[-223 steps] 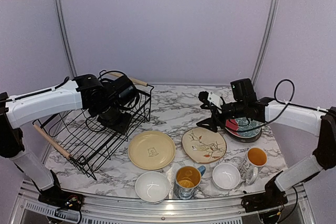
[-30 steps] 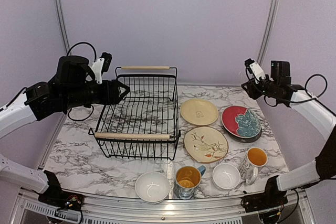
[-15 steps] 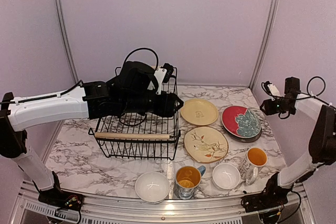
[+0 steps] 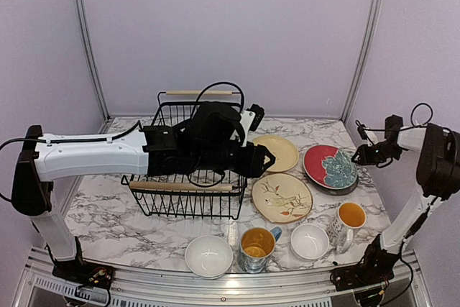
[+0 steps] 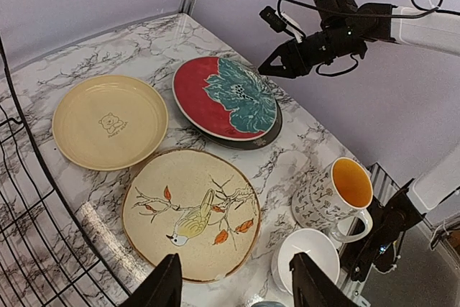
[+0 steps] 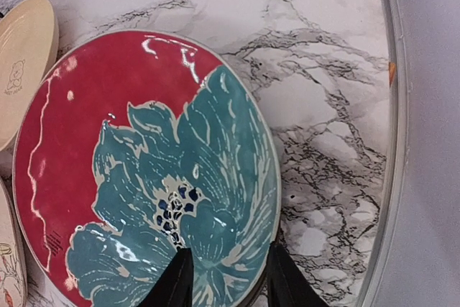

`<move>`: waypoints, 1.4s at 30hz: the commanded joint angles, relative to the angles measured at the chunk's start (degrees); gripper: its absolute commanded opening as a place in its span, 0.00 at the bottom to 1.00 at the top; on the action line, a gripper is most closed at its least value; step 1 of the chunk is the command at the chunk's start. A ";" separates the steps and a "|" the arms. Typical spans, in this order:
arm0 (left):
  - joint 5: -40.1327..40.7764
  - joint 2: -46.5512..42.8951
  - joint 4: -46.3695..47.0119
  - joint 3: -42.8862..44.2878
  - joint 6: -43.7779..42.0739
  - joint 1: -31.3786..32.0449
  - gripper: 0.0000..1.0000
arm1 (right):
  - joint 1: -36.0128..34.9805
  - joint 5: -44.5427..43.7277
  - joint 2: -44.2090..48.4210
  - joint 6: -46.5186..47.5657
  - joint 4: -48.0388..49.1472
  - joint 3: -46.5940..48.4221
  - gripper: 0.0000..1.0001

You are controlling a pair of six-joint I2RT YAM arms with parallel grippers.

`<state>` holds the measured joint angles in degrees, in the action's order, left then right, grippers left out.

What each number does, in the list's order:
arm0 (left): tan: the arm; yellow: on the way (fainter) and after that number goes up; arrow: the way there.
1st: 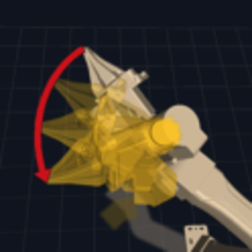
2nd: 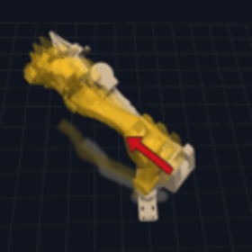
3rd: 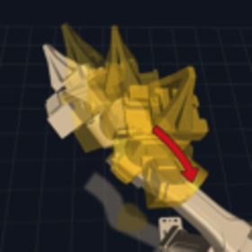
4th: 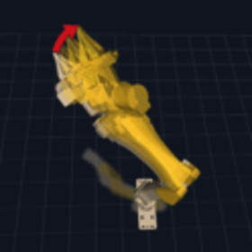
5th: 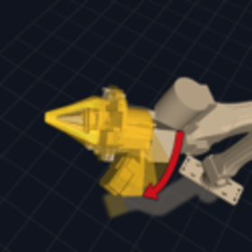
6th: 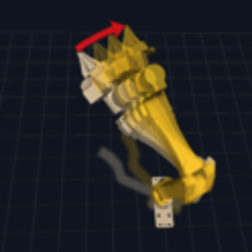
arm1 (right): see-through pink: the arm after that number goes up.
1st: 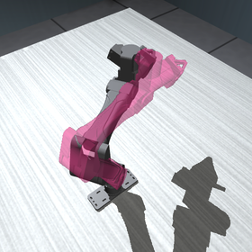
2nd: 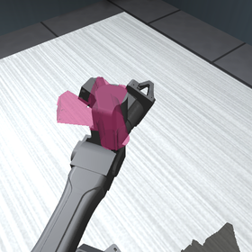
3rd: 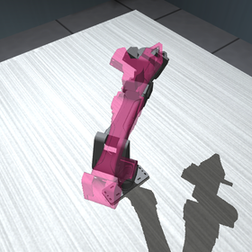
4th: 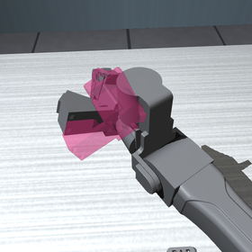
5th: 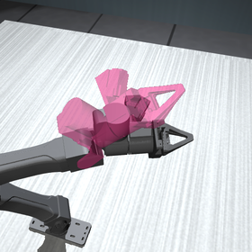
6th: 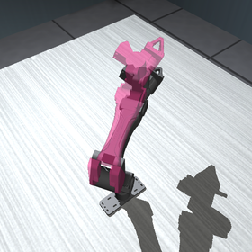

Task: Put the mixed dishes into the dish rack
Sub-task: Grab the plate at the center of the board.

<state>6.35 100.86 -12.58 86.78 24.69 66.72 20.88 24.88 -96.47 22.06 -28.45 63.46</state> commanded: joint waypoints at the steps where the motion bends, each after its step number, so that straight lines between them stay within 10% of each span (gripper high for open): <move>1: -1.86 1.62 2.28 2.39 0.28 0.80 0.54 | 1.13 1.63 -2.72 -2.11 -1.44 3.00 0.33; 42: 0.30 1.94 0.84 4.11 -0.77 2.19 0.55 | 3.73 10.25 -10.83 -2.96 -5.63 2.94 0.22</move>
<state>6.07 102.21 -11.42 89.95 24.23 68.38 24.60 31.44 -105.14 19.49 -32.45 64.84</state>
